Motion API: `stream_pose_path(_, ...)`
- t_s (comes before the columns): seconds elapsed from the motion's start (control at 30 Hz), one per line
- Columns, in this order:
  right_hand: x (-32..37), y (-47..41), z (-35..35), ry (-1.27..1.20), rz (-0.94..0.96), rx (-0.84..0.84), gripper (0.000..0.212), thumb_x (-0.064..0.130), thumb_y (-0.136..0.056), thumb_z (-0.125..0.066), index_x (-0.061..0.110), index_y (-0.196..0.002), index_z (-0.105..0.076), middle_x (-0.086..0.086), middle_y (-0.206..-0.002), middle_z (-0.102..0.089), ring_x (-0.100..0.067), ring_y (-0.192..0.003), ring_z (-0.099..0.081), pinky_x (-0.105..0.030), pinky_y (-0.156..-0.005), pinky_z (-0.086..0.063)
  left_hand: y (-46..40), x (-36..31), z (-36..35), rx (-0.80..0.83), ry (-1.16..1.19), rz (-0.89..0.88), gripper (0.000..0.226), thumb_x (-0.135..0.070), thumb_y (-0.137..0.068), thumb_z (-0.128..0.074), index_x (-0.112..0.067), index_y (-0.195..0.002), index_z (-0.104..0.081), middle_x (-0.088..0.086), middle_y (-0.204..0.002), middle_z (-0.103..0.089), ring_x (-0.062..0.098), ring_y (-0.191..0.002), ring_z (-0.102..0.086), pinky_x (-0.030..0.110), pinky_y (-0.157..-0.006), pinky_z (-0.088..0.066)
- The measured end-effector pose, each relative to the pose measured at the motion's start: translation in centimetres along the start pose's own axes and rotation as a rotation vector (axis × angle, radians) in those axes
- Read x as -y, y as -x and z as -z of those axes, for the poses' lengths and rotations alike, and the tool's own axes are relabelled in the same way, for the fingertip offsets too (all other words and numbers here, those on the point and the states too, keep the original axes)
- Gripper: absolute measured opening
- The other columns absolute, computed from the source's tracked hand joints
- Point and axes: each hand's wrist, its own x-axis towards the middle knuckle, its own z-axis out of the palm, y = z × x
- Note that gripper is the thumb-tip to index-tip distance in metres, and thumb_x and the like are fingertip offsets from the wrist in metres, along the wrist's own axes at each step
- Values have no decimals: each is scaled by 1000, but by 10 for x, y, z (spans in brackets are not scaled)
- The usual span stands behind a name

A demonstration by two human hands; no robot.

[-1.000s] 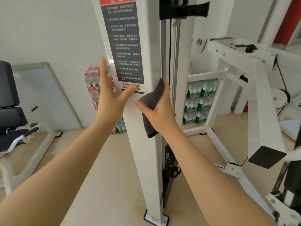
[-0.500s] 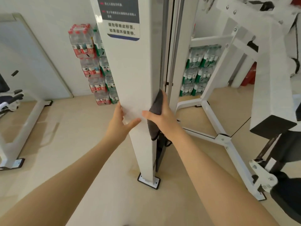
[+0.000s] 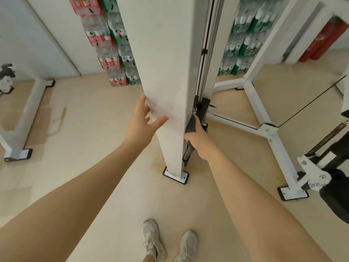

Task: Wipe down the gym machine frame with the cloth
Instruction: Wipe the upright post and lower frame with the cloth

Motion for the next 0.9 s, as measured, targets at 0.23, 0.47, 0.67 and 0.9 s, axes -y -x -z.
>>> stream_pose_path(0.23,121,41,15,-181,432,5,84,-6,-67,-41,30,-142,-24,-3,-126,-49,6,-66,-58,-12,-52,-45,4,-9,2,26,3,50,64,-27,-84,-65,-30,-138,-29,-8,-131,-52,10,-125,-44,27,-97,-32)
stream_pose_path(0.47,202,81,11,-70,706,-125,81,-11,-89,-42,31,-149,-7,17,-139,-37,-19,-115,-44,-40,-98,-27,12,-64,34,-81,118,-108,69,7,-94,-27,-49,-134,-23,-15,-136,-40,6,-131,-35,30,-109,-26)
stream_pose_path(0.67,169,80,-26,206,853,-433,66,13,-92,-40,17,-146,-2,-4,-157,-5,-9,-145,-4,-30,-119,-7,10,-74,58,126,60,-112,69,7,-93,-27,-55,-124,-26,-19,-131,-41,4,-127,-37,27,-108,-25)
stream_pose_path(0.9,214,55,-56,519,1035,-1009,73,49,-93,-39,14,-143,2,-15,-151,-2,-28,-142,-3,-42,-116,-9,-15,-90,115,212,-65,-259,61,-1,-94,-34,-51,-127,-33,-16,-130,-47,1,-119,-44,15,-86,-36)
